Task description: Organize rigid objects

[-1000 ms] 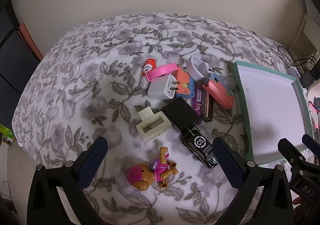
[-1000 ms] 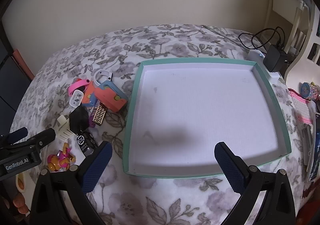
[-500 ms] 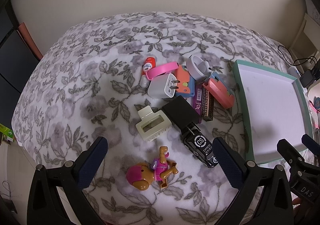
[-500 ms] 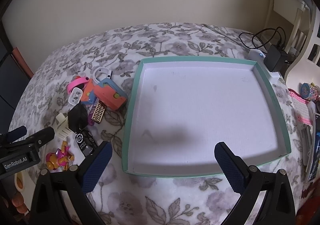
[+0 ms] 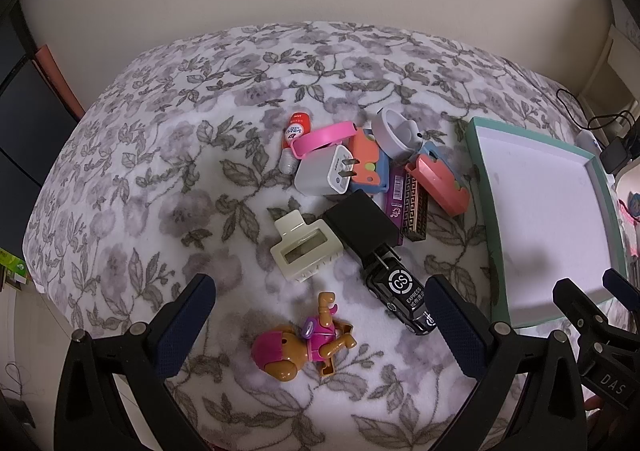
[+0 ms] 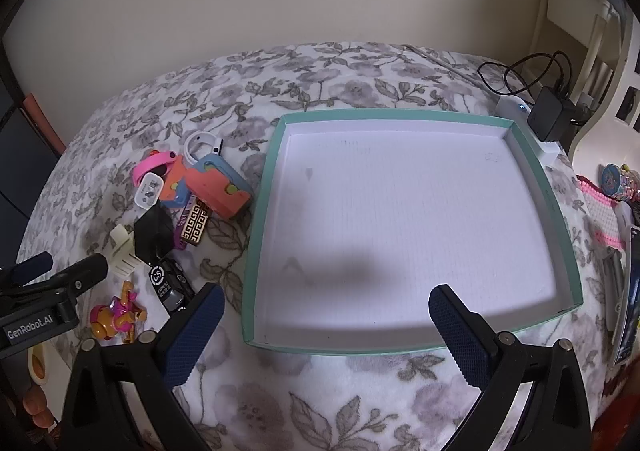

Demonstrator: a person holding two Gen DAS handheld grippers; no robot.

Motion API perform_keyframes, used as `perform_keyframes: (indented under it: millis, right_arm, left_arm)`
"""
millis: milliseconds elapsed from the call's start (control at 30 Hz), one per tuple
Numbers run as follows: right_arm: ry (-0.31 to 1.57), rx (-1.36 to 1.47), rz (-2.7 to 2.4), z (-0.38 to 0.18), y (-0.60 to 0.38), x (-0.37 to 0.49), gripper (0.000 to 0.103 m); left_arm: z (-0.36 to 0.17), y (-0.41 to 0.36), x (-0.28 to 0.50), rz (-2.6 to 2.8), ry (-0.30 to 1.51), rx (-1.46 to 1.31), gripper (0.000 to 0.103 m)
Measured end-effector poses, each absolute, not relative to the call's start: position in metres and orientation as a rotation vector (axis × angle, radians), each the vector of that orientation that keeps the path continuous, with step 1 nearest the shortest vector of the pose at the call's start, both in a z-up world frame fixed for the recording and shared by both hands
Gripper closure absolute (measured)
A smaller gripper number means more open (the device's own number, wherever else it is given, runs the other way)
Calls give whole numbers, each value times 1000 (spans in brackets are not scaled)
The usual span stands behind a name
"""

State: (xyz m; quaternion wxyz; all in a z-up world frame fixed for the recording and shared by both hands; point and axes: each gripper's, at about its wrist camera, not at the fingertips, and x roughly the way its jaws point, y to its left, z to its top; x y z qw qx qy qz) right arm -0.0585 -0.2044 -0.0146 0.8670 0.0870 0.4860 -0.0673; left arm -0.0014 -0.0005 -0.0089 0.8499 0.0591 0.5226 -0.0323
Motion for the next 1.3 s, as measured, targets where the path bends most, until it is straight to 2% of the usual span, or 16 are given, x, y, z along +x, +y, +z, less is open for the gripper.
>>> perform_keyframes:
  millis: [267, 667, 1233, 1300]
  right_arm:
    - [1021, 181, -136, -15, -204, -58, 0]
    - [1037, 128, 5, -4, -166, -43, 0]
    - [1179, 184, 133, -43, -107, 9, 0]
    - [1192, 161, 135, -51, -102, 10, 5]
  left_arm:
    - [-8, 3, -1, -72, 1103, 96, 0]
    - [-12, 44, 9, -61, 1202, 55, 0]
    - [-59, 47, -5, -192, 1332, 140, 0]
    - [-64, 45, -6, -195, 1340, 148, 0]
